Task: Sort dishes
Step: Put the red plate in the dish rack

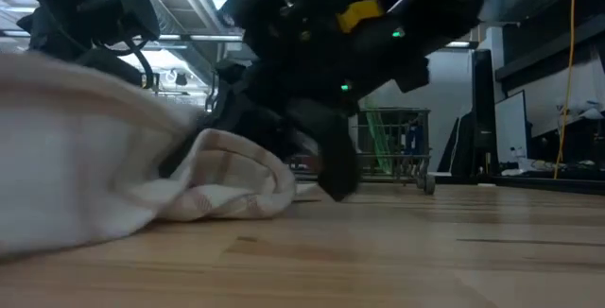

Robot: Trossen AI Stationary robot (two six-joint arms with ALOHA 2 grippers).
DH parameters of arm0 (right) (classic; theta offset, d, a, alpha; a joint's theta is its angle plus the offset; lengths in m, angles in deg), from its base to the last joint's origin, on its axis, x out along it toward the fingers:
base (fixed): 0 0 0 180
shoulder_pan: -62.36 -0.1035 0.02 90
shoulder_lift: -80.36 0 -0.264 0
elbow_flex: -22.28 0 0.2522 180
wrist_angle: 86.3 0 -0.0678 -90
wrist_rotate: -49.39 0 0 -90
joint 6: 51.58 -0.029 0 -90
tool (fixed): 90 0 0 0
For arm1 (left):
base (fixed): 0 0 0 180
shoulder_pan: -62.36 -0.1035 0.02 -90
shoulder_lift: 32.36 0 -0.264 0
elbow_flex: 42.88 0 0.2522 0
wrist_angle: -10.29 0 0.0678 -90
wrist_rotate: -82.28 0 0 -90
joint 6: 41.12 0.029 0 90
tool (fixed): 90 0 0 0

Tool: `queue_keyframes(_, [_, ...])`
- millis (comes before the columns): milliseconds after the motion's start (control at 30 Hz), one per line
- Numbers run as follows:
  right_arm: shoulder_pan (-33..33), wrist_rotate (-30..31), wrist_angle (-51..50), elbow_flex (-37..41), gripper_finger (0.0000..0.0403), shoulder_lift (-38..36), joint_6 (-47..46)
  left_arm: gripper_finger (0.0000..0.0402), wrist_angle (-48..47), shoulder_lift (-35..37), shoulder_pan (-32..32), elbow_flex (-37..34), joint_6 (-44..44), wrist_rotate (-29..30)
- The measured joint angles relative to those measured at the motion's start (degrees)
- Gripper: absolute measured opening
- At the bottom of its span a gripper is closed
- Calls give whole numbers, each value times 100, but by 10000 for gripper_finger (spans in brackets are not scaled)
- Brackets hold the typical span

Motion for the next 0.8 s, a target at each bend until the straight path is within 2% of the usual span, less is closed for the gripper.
queue_keyframes(267, [458, 107, -468, -235, 17, -1, -209, 155, 105, 4, 127, 12, -167, -63])
queue_keyframes(500, [590, 137, -920, -246, 17, -6, -172, 155, 72, 7, 127, 15, -162, 22])
queue_keyframes(600, [576, 381, -975, -246, 17, -85, 5, 155, 60, 9, 127, 15, -161, 36])
queue_keyframes(800, [535, 1389, -1386, -246, 17, -419, 432, 155, 34, 9, 127, 15, -85, 41])
